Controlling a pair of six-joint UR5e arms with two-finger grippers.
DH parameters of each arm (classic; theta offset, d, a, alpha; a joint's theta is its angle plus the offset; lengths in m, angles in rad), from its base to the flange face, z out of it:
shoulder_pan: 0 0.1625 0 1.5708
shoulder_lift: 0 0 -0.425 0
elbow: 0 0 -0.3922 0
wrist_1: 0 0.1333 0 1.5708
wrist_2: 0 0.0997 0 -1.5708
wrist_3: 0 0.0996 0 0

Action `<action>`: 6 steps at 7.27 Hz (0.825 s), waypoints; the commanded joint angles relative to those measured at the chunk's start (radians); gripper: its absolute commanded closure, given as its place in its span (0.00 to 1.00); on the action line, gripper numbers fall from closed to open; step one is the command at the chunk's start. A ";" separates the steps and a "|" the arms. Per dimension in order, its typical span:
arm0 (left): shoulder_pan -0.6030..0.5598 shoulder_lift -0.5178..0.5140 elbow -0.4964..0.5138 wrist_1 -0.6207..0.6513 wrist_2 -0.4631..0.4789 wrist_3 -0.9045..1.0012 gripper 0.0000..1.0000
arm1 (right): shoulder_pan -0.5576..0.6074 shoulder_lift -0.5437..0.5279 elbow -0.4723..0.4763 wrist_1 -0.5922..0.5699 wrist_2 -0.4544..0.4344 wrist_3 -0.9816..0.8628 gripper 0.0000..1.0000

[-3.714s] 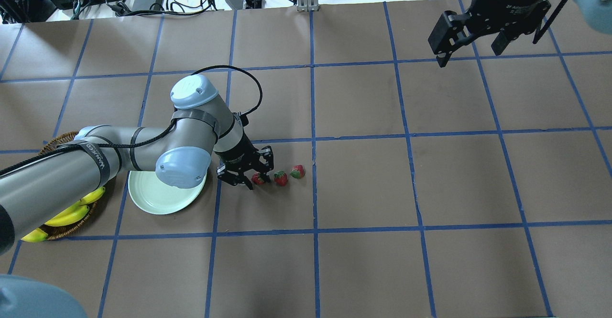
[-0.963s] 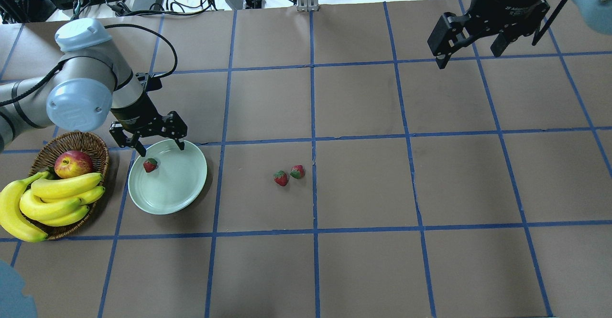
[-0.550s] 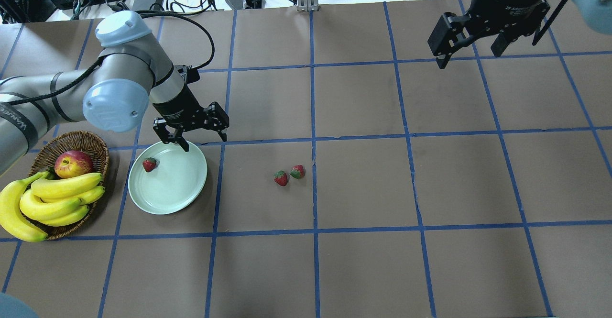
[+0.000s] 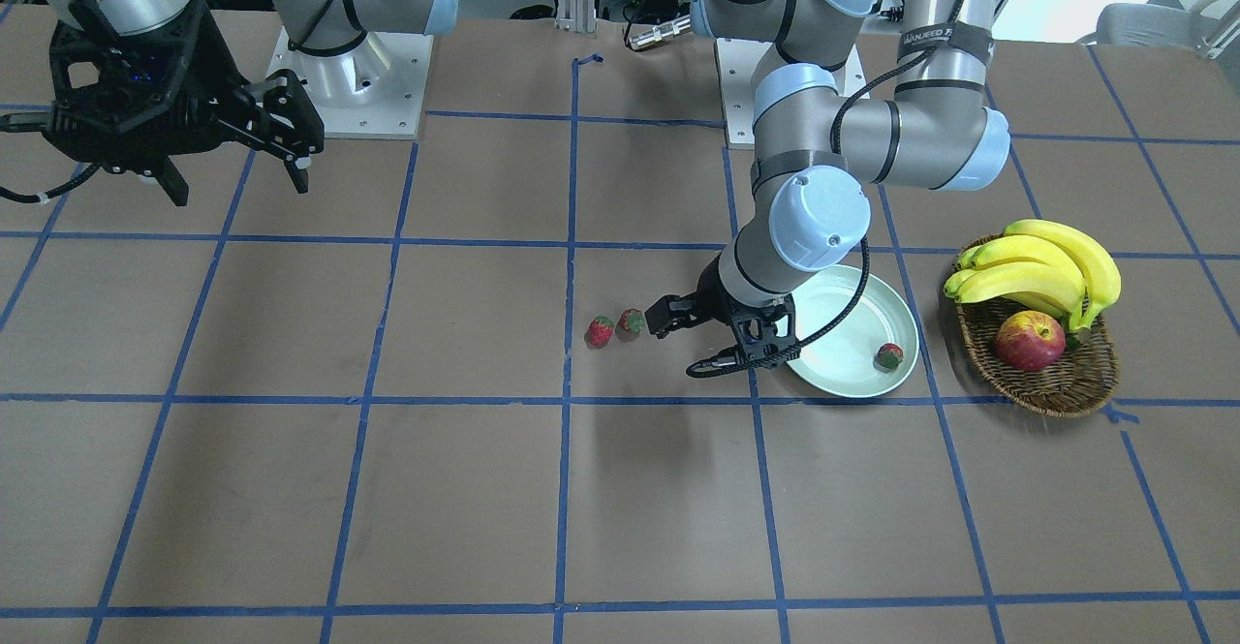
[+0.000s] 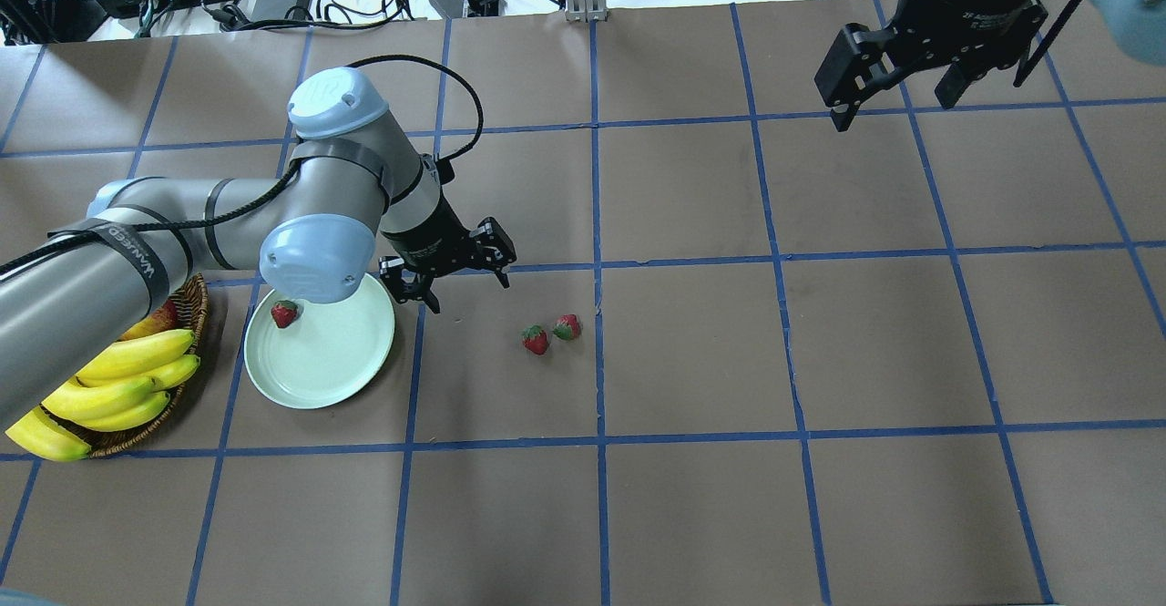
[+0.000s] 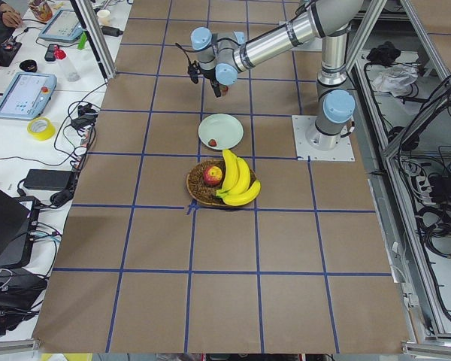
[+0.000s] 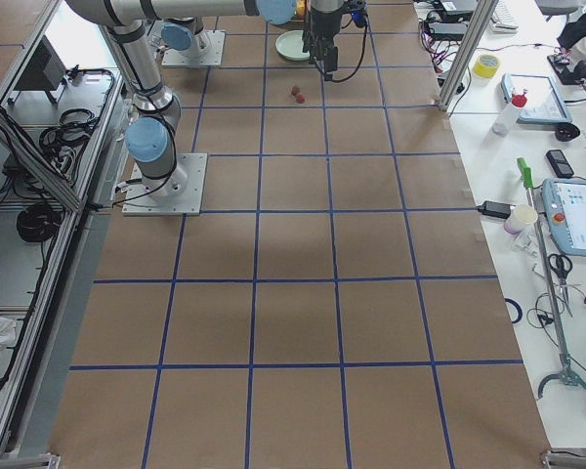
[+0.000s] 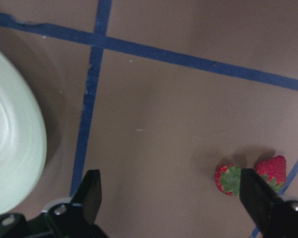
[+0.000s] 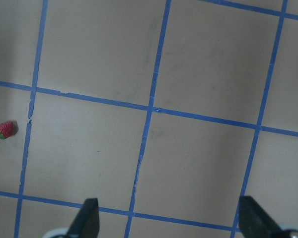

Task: Collect all strawberries into plate
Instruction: 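Reach the left gripper to the next strawberry and grasp it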

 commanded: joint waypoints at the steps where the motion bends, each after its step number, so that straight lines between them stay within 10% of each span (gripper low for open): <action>1: -0.065 -0.009 -0.051 0.071 -0.023 -0.088 0.00 | 0.001 0.000 0.000 0.001 0.000 0.003 0.00; 4: -0.070 -0.028 -0.091 0.103 -0.046 -0.087 0.05 | 0.001 0.001 0.000 -0.001 0.006 0.009 0.00; 6: -0.070 -0.035 -0.092 0.100 -0.053 -0.090 0.36 | 0.001 0.000 0.000 0.001 0.002 0.007 0.00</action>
